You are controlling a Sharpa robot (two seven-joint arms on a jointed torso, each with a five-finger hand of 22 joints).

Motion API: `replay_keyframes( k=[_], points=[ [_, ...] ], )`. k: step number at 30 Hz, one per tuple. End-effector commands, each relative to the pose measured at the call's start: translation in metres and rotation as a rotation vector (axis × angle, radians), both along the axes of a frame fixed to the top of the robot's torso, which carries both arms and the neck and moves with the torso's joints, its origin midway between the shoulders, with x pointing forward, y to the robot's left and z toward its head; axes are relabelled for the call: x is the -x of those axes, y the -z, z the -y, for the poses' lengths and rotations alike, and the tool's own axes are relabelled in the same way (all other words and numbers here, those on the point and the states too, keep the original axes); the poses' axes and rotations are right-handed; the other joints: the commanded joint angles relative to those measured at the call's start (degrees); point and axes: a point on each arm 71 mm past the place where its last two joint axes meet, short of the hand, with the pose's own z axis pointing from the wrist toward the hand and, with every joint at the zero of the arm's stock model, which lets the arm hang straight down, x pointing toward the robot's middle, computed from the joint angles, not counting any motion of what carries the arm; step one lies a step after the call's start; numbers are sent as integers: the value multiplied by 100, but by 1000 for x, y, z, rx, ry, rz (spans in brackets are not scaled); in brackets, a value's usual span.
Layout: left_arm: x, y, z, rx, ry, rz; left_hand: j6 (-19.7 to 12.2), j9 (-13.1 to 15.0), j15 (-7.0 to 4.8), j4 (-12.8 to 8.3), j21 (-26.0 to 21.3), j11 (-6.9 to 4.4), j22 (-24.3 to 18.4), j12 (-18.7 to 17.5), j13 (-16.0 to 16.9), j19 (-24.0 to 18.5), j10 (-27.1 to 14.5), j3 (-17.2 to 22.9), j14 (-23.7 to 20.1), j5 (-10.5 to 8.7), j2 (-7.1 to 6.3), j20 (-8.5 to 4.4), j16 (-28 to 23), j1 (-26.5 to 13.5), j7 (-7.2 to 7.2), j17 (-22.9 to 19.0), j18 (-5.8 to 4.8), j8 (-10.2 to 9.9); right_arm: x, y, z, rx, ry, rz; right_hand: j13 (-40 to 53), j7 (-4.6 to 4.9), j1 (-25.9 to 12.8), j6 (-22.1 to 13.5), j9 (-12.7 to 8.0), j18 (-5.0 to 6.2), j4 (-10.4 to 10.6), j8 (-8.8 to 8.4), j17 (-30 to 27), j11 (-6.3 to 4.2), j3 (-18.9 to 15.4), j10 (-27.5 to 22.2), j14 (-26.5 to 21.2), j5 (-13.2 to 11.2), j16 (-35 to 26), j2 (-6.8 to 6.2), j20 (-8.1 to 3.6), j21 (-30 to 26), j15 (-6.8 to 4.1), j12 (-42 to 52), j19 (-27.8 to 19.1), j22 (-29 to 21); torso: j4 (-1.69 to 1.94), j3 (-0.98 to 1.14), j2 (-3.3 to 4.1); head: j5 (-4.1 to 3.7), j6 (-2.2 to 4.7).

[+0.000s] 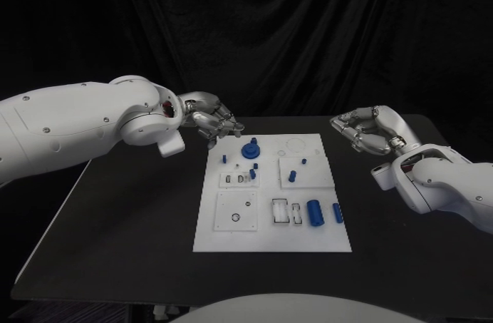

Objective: Assemble the parts on the task board

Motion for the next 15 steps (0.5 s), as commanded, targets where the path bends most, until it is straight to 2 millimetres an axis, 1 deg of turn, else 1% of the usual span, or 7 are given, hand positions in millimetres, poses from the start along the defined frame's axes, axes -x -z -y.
replay_keyframes(
  k=[1, 2, 3, 4, 5, 10, 15],
  points=[
    [-7, 1, -3, -176, -42, 59, 77, 134, -71, -5, 416, -73, 681, 727, 1522, 641, 1456, -74, 621, -64, -6, -65, 105, -133, -43, 783, -81, 85, 1, 1, 6, -79, 39, 10, -11, -12, -68, 33, -6, 45, 8, 24, 6, -6, -29, 33, 33, 57, 32, 12, 10, -8, 1, 30, 34, 6, -85, 81, -143, 22, -160],
    [-8, 2, -2, -195, -45, 63, 139, 186, -94, -4, 554, -99, 937, 929, 2037, 884, 1983, -91, 843, -79, 1, -88, 122, -167, -72, 1076, -124, 138, 1, 2, 6, -83, 43, 5, -13, -12, -71, 35, -6, 45, 8, 24, 3, -6, -28, 35, 32, 61, 30, 14, 10, -11, 1, 32, 34, 5, -93, 84, -147, 27, -175],
    [-10, 3, 0, -227, -49, 62, 303, 336, -167, -6, 821, -180, 1421, 1320, 3170, 1370, 3165, -149, 1312, -125, -4, -154, 142, -249, -159, 1716, -209, 293, 2, 3, 7, -88, 49, -1, -16, -14, -78, 38, -6, 43, 6, 25, 15, -7, -25, 39, 40, 74, 44, 17, 10, -1, 0, 38, 41, 11, -118, 99, -163, 43, -210],
    [-11, 4, 1, -251, -51, 57, 327, 371, -184, -6, 880, -198, 1540, 1359, 3310, 1487, 3311, -161, 1381, -135, 1, -169, 142, -275, -175, 1815, -232, 324, 2, 4, 8, -90, 52, -6, -24, -20, -68, 43, -6, 41, -3, 27, 20, -13, -13, 53, 50, 109, 56, 15, 7, 14, -4, 53, 56, 21, -119, 101, -164, 44, -239],
    [-11, 4, 1, -265, -52, 52, 420, 499, -241, -11, 1061, -256, 1909, 1495, 3847, 1848, 3874, -211, 1624, -181, 19, -225, 136, -379, -232, 2178, -303, 439, 2, 5, 8, -92, 54, -8, -30, -22, -62, 50, -5, 40, -4, 30, 22, -17, -4, 66, 56, 130, 63, 16, 5, 21, -7, 63, 65, 26, -135, 112, -176, 51, -257],
    [-12, 9, 8, -360, -44, 5, 422, 923, -361, -1, 1314, -358, 2485, 1548, 4109, 2400, 4149, -367, 1780, -319, 82, -356, 126, -730, -320, 2430, -417, 606, 2, 8, 7, -96, 62, -16, -70, -36, -5, 67, -7, 30, -11, 36, 61, -35, 49, 137, 110, 249, 129, -4, -11, 84, -27, 107, 129, 66, -180, 139, -189, 61, -297],
    [-12, 13, 19, -432, -23, -35, 458, 1216, -424, -3, 1398, -419, 2697, 1548, 4109, 2606, 4149, -433, 1780, -372, 93, -419, 126, -874, -372, 2430, -459, 678, 2, 11, 7, -95, 66, -18, -91, -41, 15, 75, -6, 24, -11, 39, 77, -41, 71, 161, 134, 296, 156, -12, -18, 114, -34, 117, 157, 85, -194, 124, -181, 61, -302]
  ],
)
